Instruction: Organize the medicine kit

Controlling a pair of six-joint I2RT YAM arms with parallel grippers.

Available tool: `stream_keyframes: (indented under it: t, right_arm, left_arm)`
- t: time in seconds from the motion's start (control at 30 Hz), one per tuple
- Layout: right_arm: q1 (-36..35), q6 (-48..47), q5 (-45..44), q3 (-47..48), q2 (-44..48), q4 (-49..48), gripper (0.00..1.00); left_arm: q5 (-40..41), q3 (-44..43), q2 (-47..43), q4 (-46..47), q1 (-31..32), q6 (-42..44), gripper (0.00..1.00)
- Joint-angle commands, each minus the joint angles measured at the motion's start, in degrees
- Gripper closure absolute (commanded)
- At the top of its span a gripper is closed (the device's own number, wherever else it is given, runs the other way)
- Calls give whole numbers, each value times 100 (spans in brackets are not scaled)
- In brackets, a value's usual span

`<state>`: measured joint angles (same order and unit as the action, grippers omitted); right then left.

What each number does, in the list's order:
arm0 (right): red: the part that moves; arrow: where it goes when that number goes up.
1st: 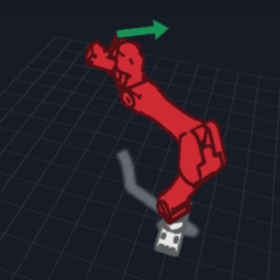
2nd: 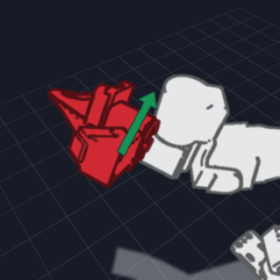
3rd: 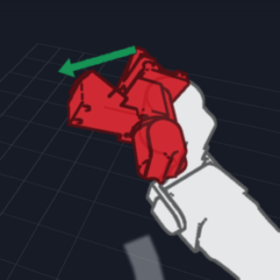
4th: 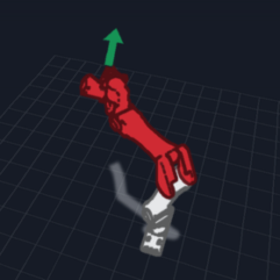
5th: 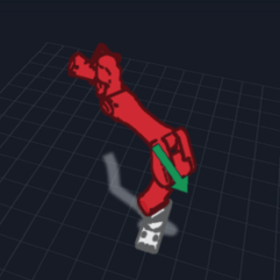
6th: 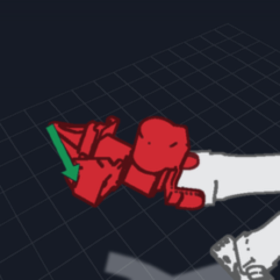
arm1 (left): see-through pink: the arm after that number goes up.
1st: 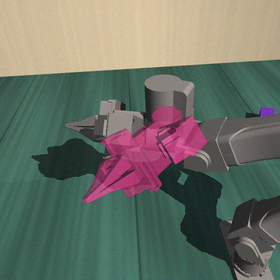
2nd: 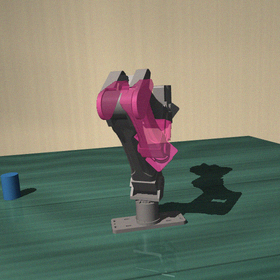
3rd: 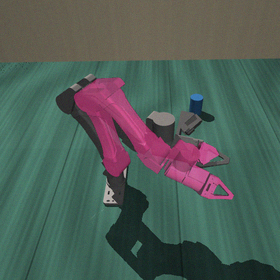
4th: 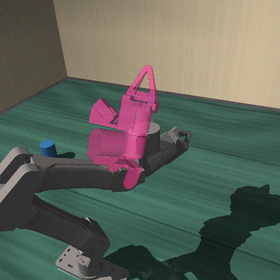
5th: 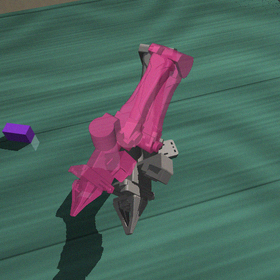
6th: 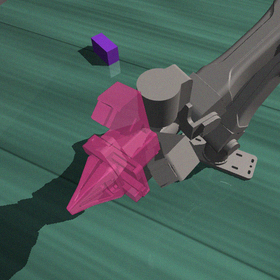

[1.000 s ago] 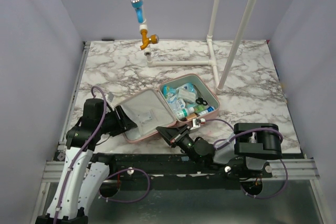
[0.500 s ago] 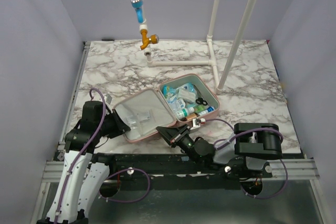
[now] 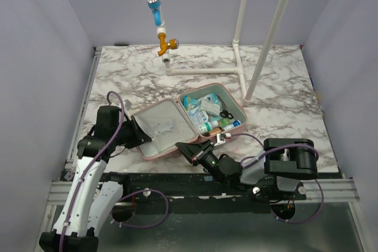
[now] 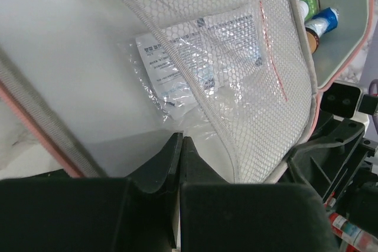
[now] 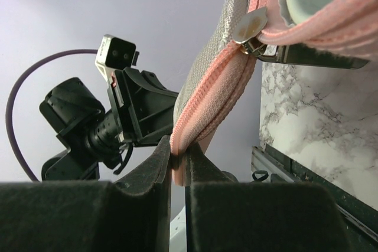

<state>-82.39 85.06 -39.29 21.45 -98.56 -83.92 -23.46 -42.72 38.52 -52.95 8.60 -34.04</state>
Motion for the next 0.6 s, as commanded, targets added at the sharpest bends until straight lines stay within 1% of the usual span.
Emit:
stream_keyframes:
  t: [0.0, 0.33, 0.43, 0.47, 0.57]
  right_arm:
    - [-22, -183, 171, 122, 203, -1831, 99]
    - [-19, -165, 151, 149, 186, -1833, 99]
    - [-16, -171, 118, 140, 199, -1830, 99]
    - [-12, -177, 116, 140, 211, -1833, 99]
    - [-12, -209, 80, 131, 249, -1831, 99]
  left_arm:
    - [-592, -32, 268, 576, 1, 46, 100]
    - [-911, 175, 596, 1350, 125, -397, 100]
    - [-803, 106, 596, 1245, 141, -372, 100]
    - [-699, 63, 565, 1144, 141, -326, 97]
    - [-379, -121, 441, 722, 141, -139, 80]
